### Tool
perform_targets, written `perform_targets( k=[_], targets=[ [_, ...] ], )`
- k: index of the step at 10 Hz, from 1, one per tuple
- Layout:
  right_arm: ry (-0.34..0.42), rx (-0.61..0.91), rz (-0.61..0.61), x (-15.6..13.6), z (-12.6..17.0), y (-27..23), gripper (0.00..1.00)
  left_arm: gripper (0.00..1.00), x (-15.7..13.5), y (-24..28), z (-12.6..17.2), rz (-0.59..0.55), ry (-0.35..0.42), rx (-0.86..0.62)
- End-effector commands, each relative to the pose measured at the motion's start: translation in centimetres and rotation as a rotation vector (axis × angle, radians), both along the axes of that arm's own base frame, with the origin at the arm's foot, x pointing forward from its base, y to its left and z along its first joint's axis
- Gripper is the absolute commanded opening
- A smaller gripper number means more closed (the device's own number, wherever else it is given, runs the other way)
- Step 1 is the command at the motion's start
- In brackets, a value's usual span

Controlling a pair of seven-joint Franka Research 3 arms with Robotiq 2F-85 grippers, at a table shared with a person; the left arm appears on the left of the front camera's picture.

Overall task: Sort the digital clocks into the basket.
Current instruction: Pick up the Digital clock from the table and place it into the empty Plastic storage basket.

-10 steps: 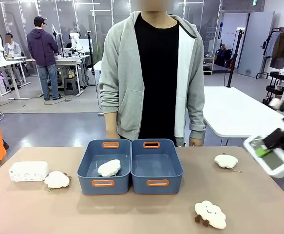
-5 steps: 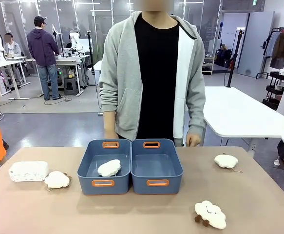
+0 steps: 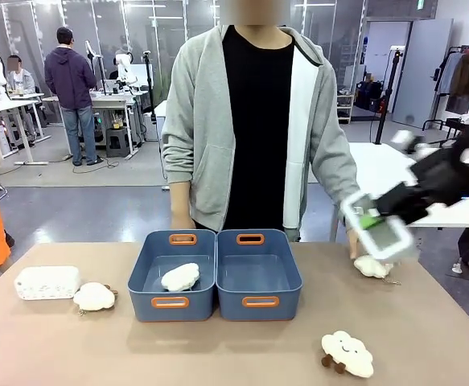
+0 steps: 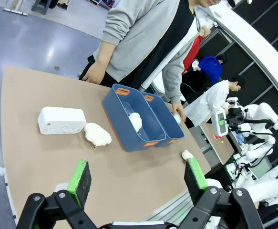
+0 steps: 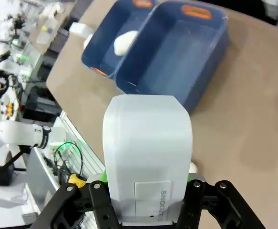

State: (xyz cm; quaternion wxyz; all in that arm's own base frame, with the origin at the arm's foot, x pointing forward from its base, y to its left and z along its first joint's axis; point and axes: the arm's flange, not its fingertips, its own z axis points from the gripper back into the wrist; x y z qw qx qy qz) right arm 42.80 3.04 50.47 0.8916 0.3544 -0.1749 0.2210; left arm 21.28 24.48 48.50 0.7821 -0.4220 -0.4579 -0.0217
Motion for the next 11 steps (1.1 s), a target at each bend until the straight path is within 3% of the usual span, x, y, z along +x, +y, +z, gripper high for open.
perform_targets(
  k=[1,3,5,6,9,11],
  targets=[
    [0.008,-0.013,0.026,1.0,0.1,2.9,0.00,1.00,0.0,0.1,0.2,0.002,-0.002,0.004],
    [-0.059,-0.009,0.072,-1.9,1.5,3.4,0.00,1.00,0.0,0.1,0.2,0.002,-0.002,0.004],
    [-0.229,-0.010,0.128,-9.3,4.8,-0.5,0.00,1.00,0.0,0.1,0.2,0.002,-0.002,0.004],
    [-0.264,0.039,0.125,-11.9,6.2,-3.7,0.00,1.00,0.0,0.1,0.2,0.002,-0.002,0.004],
    [-0.319,0.204,0.094,-16.6,7.1,-13.2,0.00,1.00,0.0,0.1,0.2,0.002,-0.002,0.004],
    [-0.302,0.257,0.078,-17.1,5.8,-16.6,0.00,1.00,0.0,0.1,0.2,0.002,-0.002,0.004]
  ],
)
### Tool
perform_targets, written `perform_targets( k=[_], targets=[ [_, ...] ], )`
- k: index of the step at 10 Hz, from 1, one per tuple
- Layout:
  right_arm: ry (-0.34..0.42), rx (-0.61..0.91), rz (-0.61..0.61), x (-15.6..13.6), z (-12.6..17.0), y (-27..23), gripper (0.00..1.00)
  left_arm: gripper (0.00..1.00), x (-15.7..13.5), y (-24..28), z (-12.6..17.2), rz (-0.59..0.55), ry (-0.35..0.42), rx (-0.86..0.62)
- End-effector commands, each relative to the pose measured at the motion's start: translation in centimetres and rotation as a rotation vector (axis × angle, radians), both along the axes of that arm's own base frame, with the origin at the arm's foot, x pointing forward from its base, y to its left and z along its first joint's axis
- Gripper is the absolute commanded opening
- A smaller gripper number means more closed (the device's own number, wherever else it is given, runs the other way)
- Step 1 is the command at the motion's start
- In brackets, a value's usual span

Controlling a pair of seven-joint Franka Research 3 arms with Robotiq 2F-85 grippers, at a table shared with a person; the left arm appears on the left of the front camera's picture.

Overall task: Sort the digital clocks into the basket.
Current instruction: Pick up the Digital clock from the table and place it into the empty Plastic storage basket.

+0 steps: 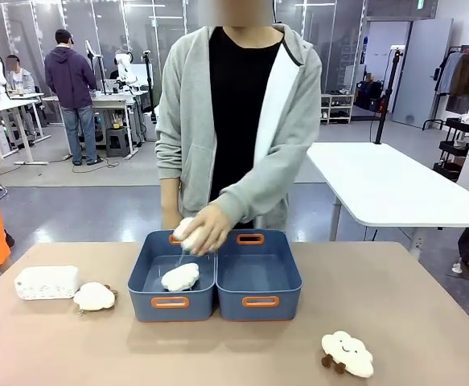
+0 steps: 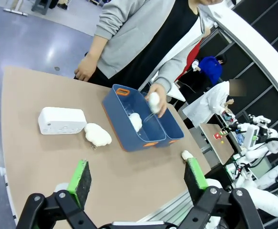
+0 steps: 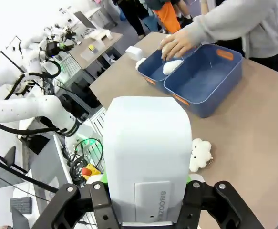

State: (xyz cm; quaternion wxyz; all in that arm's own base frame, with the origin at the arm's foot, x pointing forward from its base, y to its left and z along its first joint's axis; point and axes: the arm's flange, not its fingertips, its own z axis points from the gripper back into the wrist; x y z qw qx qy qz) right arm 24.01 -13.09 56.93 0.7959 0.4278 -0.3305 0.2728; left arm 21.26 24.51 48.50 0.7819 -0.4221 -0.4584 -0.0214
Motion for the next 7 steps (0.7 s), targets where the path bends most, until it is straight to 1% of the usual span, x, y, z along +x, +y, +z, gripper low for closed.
perform_targets(
  k=[1,3,5,6,7],
  targets=[
    [0.026,0.016,0.024,1.6,-1.2,-1.2,0.00,1.00,0.0,0.1,0.2,0.001,-0.002,0.005],
    [0.044,0.019,0.025,2.2,-1.8,-1.5,0.00,1.00,0.0,0.1,0.2,0.001,-0.002,0.005],
    [0.054,-0.008,0.036,3.2,-1.8,-0.3,0.00,1.00,0.0,0.1,0.2,0.001,-0.002,0.005],
    [0.074,-0.043,0.047,4.7,-1.9,1.3,0.00,1.00,0.0,0.1,0.2,0.001,-0.002,0.005],
    [0.090,-0.086,0.055,6.4,-2.0,4.0,0.00,1.00,0.0,0.1,0.2,0.001,-0.002,0.005]
  ],
)
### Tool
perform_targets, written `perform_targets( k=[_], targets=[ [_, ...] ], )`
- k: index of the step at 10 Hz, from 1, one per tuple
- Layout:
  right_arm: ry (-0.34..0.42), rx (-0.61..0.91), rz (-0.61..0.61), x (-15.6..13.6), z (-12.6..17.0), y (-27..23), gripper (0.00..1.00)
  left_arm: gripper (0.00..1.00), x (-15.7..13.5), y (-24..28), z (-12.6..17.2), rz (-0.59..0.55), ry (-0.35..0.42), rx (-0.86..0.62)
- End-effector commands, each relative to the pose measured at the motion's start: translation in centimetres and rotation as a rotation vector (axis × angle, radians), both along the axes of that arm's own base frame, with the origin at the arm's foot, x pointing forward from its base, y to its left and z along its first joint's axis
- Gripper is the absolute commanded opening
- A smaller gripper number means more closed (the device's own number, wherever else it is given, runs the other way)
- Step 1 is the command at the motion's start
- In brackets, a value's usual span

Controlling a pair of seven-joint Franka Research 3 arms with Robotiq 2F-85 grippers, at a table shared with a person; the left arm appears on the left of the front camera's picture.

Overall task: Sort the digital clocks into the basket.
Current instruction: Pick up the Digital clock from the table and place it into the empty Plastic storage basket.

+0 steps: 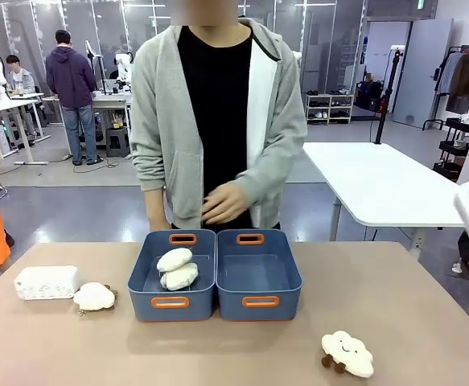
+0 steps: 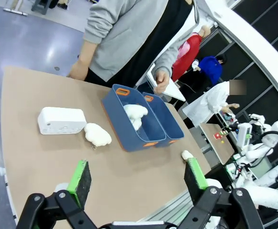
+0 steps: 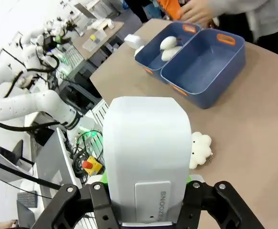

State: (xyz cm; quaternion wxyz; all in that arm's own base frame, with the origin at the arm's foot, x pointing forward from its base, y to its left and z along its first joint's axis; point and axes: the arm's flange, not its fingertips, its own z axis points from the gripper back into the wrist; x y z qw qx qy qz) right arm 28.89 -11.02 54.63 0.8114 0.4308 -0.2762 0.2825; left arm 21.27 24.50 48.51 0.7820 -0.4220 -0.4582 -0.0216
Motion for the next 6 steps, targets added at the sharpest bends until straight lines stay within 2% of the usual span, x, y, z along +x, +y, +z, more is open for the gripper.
perform_targets(
  k=[1,4,6],
  targets=[
    [0.012,-0.098,0.037,3.4,0.5,5.4,0.00,1.00,0.0,0.1,0.2,0.002,-0.002,0.005],
    [-0.022,-0.323,0.049,10.3,0.1,18.0,0.00,1.00,0.0,0.1,0.2,0.002,-0.002,0.005],
    [-0.010,-0.354,0.019,14.5,-1.9,24.3,0.00,1.00,0.0,0.1,0.2,0.002,-0.002,0.005]
  ],
)
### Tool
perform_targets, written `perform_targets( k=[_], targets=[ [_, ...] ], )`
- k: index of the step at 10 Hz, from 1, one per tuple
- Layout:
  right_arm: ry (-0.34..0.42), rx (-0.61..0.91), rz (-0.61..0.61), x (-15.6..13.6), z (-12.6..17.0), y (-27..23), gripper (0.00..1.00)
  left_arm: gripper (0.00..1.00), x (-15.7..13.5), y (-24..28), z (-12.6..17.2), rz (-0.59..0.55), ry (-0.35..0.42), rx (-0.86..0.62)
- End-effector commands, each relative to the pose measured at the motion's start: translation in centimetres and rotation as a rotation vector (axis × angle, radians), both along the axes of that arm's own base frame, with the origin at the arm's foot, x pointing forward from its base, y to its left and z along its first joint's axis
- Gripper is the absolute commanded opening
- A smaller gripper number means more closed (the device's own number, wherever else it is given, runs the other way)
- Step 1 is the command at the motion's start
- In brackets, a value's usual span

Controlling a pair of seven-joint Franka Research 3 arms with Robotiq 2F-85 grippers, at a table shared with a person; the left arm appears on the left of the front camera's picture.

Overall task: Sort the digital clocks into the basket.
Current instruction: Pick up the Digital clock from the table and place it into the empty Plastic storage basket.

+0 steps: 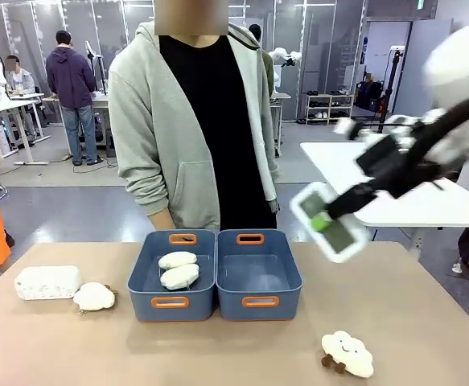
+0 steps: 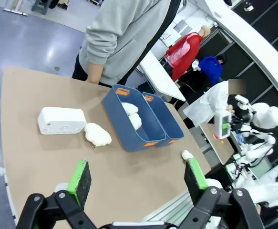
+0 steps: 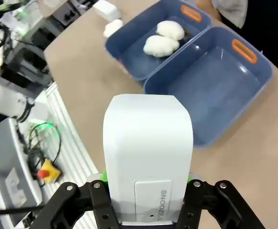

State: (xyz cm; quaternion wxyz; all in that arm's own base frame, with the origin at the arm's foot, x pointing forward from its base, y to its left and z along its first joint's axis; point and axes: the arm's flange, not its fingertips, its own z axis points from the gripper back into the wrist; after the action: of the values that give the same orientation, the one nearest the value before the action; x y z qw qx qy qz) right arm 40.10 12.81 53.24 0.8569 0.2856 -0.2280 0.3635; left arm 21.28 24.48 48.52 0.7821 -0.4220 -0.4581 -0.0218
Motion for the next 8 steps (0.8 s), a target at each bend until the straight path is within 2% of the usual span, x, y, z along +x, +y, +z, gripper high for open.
perform_targets(
  k=[1,3,4,5,8],
  targets=[
    [-0.005,-0.029,-0.096,5.7,-2.1,3.4,0.00,1.00,0.0,0.1,0.2,0.002,-0.002,0.004],
    [-0.027,-0.072,-0.115,9.2,-4.6,7.9,0.00,1.00,0.0,0.1,0.2,0.002,-0.002,0.004],
    [-0.007,-0.097,-0.123,10.7,-5.9,9.3,0.00,1.00,0.0,0.1,0.2,0.002,-0.002,0.004],
    [-0.030,-0.142,-0.143,12.8,-7.7,9.8,0.00,1.00,0.0,0.1,0.2,0.002,-0.002,0.004],
    [0.033,-0.186,-0.205,15.5,-13.0,10.1,0.00,1.00,0.0,0.1,0.2,0.002,-0.002,0.004]
  ],
)
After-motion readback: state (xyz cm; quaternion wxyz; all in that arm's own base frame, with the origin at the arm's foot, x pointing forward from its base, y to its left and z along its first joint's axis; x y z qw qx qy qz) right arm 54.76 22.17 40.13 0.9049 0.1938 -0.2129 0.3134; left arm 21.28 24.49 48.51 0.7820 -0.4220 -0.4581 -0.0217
